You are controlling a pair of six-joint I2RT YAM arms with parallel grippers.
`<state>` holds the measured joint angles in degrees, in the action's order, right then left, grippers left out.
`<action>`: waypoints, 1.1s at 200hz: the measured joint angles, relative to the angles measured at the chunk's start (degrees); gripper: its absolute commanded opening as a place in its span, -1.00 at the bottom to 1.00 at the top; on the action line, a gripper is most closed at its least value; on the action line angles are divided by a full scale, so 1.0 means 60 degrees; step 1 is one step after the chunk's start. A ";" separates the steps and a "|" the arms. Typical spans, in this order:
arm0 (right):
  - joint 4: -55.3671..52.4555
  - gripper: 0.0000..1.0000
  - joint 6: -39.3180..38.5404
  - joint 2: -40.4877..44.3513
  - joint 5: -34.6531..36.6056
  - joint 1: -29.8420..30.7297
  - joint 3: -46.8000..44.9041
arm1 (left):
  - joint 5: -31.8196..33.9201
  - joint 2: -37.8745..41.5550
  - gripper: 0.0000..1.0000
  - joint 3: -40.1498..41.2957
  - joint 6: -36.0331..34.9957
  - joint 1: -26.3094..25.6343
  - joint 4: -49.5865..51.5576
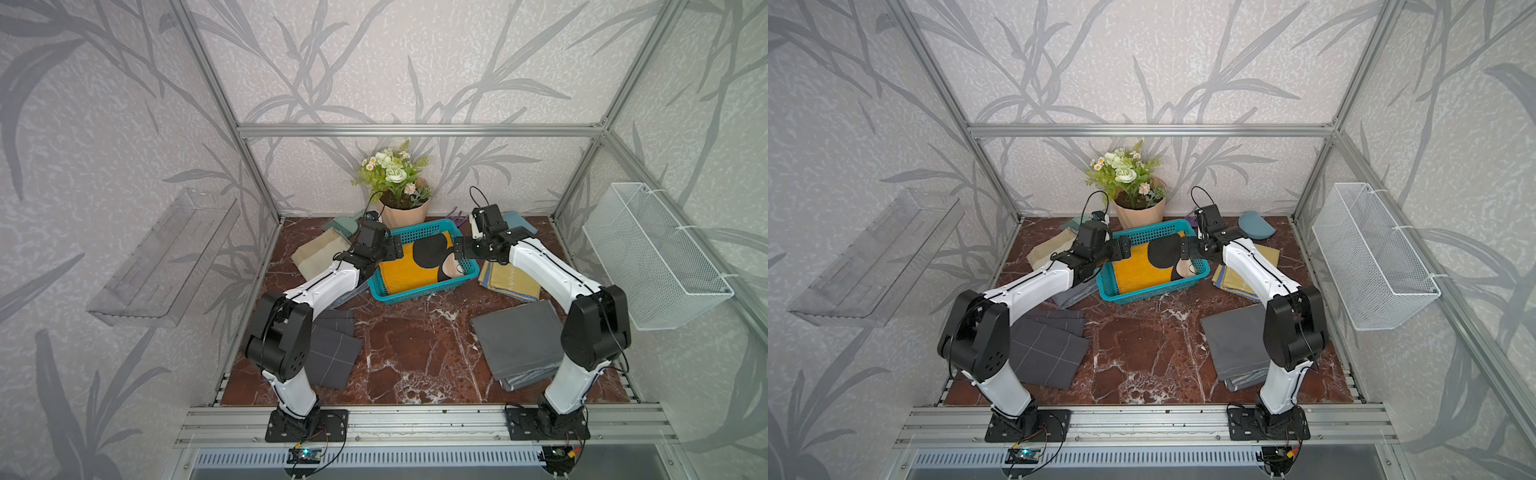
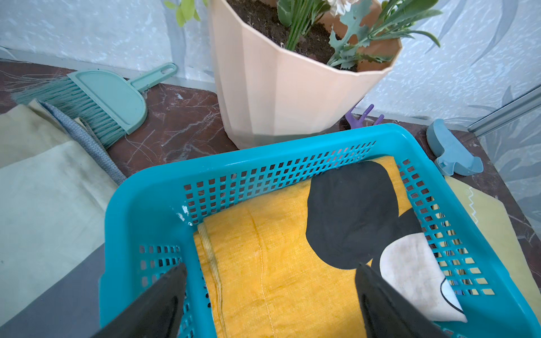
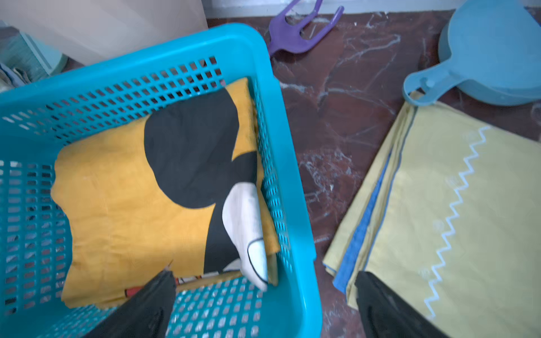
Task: Put the folded pillowcase in the basket
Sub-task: Move the pillowcase to the center of the board.
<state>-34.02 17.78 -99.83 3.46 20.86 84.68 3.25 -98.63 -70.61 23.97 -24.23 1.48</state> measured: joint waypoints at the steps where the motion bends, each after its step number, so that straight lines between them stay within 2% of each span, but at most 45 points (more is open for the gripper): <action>1: -0.0007 0.98 0.0004 0.0080 0.0033 0.0007 -0.0080 | 0.0000 0.0004 0.83 0.0007 0.0000 0.0000 0.0004; 30: -0.0361 0.98 0.0266 0.1654 0.0270 0.0149 -0.1632 | -0.0193 0.0627 0.84 0.0495 0.0036 -0.0164 0.0047; 63: -0.0758 1.00 0.0820 0.2991 0.0306 0.0368 -0.3435 | -0.0579 0.1504 0.85 0.1049 0.0182 -0.0863 -0.0066; 94: -0.1096 0.98 0.1406 0.2812 0.0222 0.0758 -0.4790 | -0.0922 0.2284 0.86 0.2291 0.0594 -0.1843 -0.0346; 128: -0.1177 0.91 0.2084 0.2313 0.0255 0.1483 -0.5410 | -0.1049 0.2736 0.87 0.3304 0.1045 -0.2667 -0.0368; 149: -0.1104 0.72 0.2415 0.2197 0.0306 0.1770 -0.5661 | -0.0980 0.2973 0.87 0.3493 0.1228 -0.2863 -0.0350; 187: -0.0943 0.54 0.2900 0.2084 0.0357 0.1781 -0.6127 | -0.0809 0.3300 0.88 0.3585 0.1384 -0.2973 -0.0372; 200: -0.0900 0.32 0.3020 0.2080 0.0379 0.1781 -0.6295 | -0.0761 0.3308 0.89 0.3625 0.1435 -0.2991 -0.0375; 207: -0.0878 0.11 0.3100 0.2065 0.0397 0.1781 -0.6368 | -0.0739 0.3308 0.89 0.3661 0.1443 -0.2991 -0.0372; 220: -0.0841 -0.08 0.3224 0.2011 0.0408 0.1781 -0.6448 | -0.0710 0.3304 0.89 0.3708 0.1461 -0.2991 -0.0361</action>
<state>-39.07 37.12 -87.77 5.91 31.55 46.00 -1.02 -78.81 -48.36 32.73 -42.17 -0.69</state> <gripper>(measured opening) 0.538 0.944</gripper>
